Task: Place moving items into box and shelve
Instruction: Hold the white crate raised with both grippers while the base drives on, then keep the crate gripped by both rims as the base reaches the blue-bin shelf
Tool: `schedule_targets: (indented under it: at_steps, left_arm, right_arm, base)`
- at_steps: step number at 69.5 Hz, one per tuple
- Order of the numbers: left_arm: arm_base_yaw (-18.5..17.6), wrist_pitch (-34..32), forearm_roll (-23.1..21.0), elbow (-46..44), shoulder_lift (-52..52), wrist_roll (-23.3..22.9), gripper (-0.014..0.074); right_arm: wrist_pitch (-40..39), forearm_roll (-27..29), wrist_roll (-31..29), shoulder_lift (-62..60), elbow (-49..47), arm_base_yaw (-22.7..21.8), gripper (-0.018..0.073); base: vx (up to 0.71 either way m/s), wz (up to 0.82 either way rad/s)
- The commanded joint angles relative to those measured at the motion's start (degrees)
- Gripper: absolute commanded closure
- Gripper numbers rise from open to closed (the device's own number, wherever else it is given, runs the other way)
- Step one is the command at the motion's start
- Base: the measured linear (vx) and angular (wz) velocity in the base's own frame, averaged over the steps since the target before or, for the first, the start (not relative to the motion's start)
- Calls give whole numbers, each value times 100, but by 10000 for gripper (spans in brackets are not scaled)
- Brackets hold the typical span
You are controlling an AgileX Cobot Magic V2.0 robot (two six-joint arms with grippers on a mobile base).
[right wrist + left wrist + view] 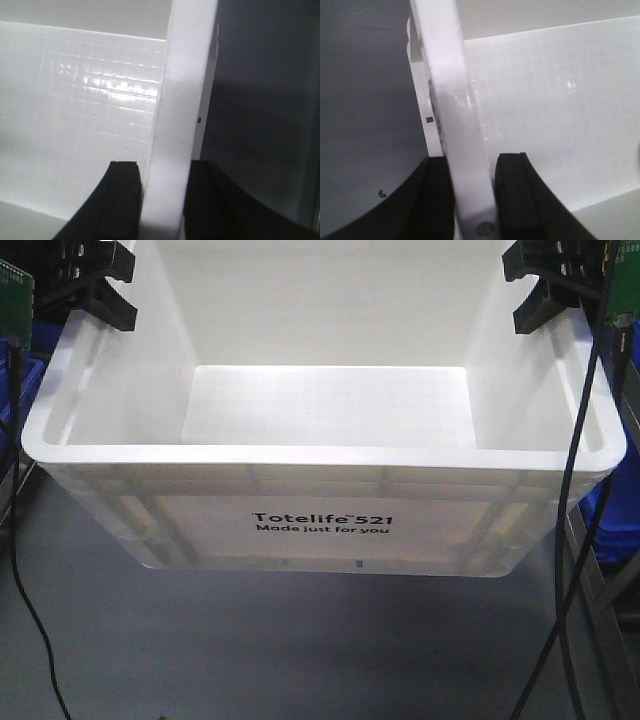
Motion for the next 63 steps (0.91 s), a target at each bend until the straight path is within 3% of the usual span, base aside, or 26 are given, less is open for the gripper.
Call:
schedule_targets:
  at_steps: [1,31,63]
  left_arm:
    - [-180,-597,-1389,-231,-320,34,601]
    - [-180,-597,-1389,-231,-320,34,601]
    - [-180,-597,-1389,-231,-320,34,601]
  right_arm:
    - [-55,1280,-51,-281,-250,130,564]
    - [-55,1280,-51,-281,-250,130,564]
    - [-55,1280,-51,-281,-250,130,564]
  base:
    - [42,6]
    - [38,18]
    - [29,49]
